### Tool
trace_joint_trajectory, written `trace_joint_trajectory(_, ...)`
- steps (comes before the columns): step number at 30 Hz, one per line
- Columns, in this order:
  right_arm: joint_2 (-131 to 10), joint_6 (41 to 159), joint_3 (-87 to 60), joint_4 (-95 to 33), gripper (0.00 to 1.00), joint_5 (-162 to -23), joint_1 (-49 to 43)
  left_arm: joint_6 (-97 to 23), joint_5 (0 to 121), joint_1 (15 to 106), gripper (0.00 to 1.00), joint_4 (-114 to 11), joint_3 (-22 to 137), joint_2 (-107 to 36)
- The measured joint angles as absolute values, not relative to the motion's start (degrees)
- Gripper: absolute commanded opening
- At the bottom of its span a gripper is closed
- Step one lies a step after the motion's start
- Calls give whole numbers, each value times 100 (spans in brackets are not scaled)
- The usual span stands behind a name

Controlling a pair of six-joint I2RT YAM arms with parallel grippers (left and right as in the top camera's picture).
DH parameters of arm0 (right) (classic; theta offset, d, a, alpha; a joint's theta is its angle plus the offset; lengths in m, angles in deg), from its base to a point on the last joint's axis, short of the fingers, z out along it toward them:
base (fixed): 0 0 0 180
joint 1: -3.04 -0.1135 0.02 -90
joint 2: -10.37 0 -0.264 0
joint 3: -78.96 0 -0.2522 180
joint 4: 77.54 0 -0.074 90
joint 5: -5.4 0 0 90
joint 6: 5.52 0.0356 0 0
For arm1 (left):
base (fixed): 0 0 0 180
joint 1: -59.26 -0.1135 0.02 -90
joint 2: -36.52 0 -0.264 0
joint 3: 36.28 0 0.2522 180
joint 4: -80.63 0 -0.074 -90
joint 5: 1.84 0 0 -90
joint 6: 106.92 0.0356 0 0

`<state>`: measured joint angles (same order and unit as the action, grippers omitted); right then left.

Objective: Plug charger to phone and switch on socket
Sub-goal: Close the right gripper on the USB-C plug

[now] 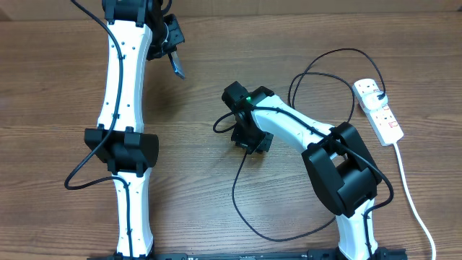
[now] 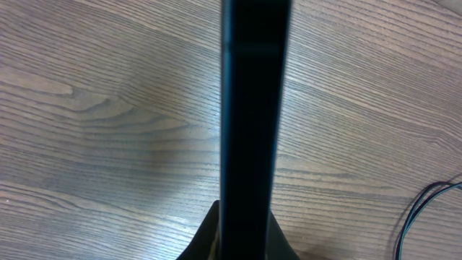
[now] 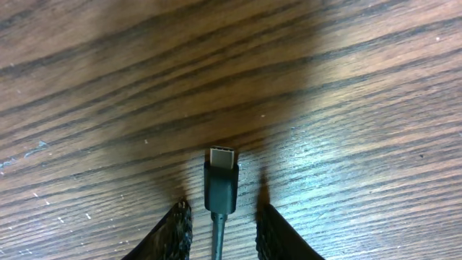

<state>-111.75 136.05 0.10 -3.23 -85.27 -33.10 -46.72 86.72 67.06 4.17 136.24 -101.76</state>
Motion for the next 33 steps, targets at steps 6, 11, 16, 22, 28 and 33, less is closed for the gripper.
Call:
trace_joint_trajectory(6,-11175,13660,5,-368,22,-8559,-3310,-4672,8672,6706,4,417,13624,-10176)
trace_joint_trajectory(11,-11175,13678,5,-379,20,-8575,-3312,-4672,8672,6706,4,417,13624,-10176)
trace_joint_trajectory(16,-11175,13680,5,-360,20,-8581,-3310,-4672,8672,6706,4,417,13624,-10176)
trace_joint_trajectory(22,-11175,13682,5,-301,20,-8583,-3310,-4672,8672,6706,4,417,13624,-10176)
trace_joint_trajectory(28,-11175,13697,5,-285,19,-8579,-3310,-4672,8672,6706,4,417,13624,-10176)
trace_joint_trajectory(33,-11175,13702,5,-296,15,-8588,-3310,-4672,8672,6706,4,417,13624,-10176)
